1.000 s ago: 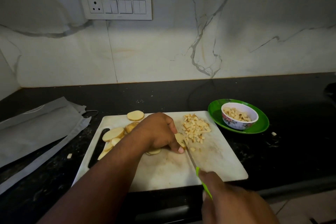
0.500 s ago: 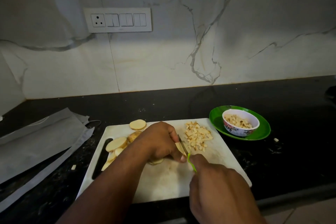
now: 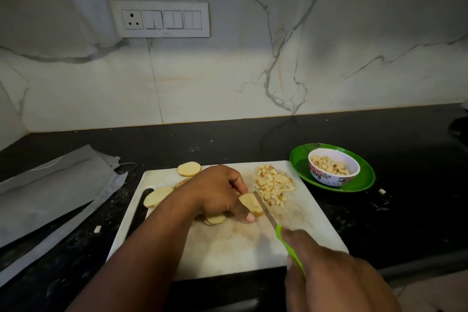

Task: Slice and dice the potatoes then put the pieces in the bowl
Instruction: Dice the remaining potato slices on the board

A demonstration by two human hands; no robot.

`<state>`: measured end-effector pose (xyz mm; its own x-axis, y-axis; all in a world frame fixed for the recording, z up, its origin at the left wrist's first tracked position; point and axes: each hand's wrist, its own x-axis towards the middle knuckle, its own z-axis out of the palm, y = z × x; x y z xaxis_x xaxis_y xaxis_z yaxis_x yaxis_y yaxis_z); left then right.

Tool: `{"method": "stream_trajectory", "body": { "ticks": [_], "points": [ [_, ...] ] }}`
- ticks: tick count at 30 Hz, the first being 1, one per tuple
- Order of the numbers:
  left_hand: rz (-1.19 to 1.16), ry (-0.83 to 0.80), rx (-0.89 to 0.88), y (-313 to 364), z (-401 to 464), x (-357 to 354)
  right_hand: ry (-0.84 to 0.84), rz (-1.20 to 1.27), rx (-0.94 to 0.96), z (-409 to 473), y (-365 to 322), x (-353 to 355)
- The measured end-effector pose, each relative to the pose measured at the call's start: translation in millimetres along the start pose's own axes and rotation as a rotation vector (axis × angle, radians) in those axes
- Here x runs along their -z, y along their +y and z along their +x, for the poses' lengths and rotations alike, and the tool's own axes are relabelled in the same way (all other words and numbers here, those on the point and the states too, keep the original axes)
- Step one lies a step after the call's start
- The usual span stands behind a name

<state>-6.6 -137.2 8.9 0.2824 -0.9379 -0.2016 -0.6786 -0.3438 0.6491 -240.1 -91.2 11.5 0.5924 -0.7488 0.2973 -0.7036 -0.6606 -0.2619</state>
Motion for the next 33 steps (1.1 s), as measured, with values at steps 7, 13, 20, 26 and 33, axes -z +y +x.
{"method": "stream_trajectory", "body": {
  "ticks": [7, 13, 20, 26, 33],
  "points": [
    [-0.012, 0.042, 0.002, 1, -1, 4, -0.018, -0.019, 0.043, 35, 2, -22],
    [-0.002, 0.046, 0.008, 0, 1, 3, -0.035, -0.039, 0.035, 32, -2, -30],
    [-0.005, 0.043, 0.013, -1, 3, 2, 0.016, -0.014, -0.051, -8, 3, -51],
    [0.113, 0.118, 0.0, 2, -4, 6, 0.091, -0.22, -0.003, 2, 25, -44],
    [0.173, 0.078, -0.046, 3, -8, 10, 0.004, 0.034, -0.013, 22, -2, -32]
  ]
}}
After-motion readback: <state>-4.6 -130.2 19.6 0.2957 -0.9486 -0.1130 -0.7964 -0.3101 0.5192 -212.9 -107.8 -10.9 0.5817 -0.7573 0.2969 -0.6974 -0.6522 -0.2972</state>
